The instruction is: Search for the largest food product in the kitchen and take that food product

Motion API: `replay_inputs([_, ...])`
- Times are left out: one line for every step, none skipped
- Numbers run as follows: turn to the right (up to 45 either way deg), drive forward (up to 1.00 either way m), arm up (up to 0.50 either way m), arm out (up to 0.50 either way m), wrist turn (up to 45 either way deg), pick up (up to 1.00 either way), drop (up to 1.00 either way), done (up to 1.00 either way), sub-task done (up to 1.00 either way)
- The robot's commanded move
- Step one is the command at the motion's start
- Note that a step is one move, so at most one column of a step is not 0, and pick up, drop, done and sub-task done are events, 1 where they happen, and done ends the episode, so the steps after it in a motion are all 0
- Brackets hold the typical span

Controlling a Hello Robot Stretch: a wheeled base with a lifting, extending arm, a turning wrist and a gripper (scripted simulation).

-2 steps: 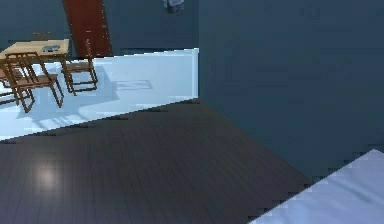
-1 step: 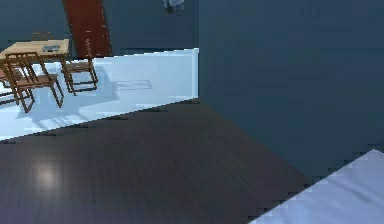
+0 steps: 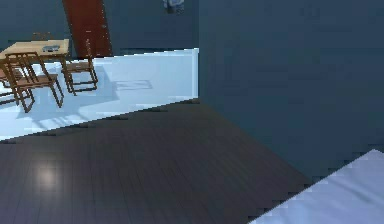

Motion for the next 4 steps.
replay_inputs([0.0,0.00,0.00,0.26,0.0,0.00,0.00,0.00,0.00])
replay_inputs([0.0,0.00,0.00,0.00,45.0,0.00,0.00,0.00,0.00])
replay_inputs([0.0,0.00,0.00,0.00,45.0,0.00,0.00,0.00,0.00])
replay_inputs([0.0,0.00,0.00,0.00,45.0,0.00,0.00,0.00,0.00])
